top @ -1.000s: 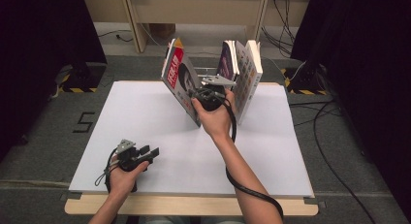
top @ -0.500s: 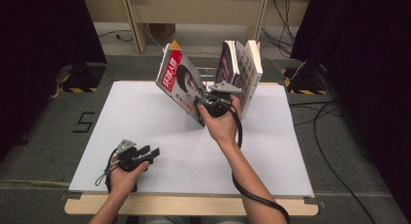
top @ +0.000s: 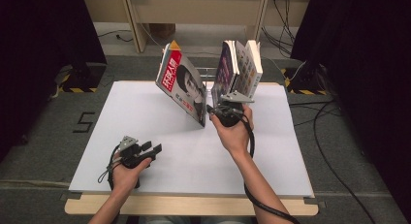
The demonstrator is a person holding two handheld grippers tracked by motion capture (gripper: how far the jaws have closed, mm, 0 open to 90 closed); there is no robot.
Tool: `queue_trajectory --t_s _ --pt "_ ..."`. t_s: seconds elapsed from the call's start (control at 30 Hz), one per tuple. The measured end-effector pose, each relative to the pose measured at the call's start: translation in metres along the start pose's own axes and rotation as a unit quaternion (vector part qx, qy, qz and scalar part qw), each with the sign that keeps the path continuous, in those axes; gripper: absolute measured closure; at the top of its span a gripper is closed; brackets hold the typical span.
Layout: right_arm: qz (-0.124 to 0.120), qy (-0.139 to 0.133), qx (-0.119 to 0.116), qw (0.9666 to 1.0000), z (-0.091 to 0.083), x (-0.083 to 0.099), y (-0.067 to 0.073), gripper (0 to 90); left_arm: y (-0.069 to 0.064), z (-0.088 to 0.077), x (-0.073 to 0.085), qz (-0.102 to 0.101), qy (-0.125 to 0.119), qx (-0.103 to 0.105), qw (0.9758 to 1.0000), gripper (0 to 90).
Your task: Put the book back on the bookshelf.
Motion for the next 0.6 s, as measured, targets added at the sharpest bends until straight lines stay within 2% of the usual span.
queue_trajectory --t_s 0.13,0.4,0.5,0.6 --pt "0.000 0.003 0.003 1.0000 -0.003 0.008 -0.004 55.1 -0.002 0.001 -0.013 0.001 -0.009 0.001 1.0000 46.9" --pt "0.006 0.008 0.007 0.9999 -0.007 0.024 -0.011 55.1 -0.015 0.013 -0.050 0.010 -0.039 0.011 0.9992 46.1" --pt "0.006 0.010 0.008 0.9999 -0.011 0.030 -0.014 55.1 -0.020 0.018 -0.067 0.006 -0.052 0.019 0.9985 45.1" --pt "0.009 0.011 0.009 0.9999 -0.015 0.037 -0.017 55.0 -0.026 0.023 -0.089 0.010 -0.066 0.020 0.9976 43.1"
Point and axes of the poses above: each handheld gripper's, and its own axes: z roughly forward along the jaws, x roughly out of its underside, y roughly to its left, the point moved 3 cm from there along z, roughly forward along the jaws, and after that the axes turned 11 degrees about y, right-handed, at the moved point
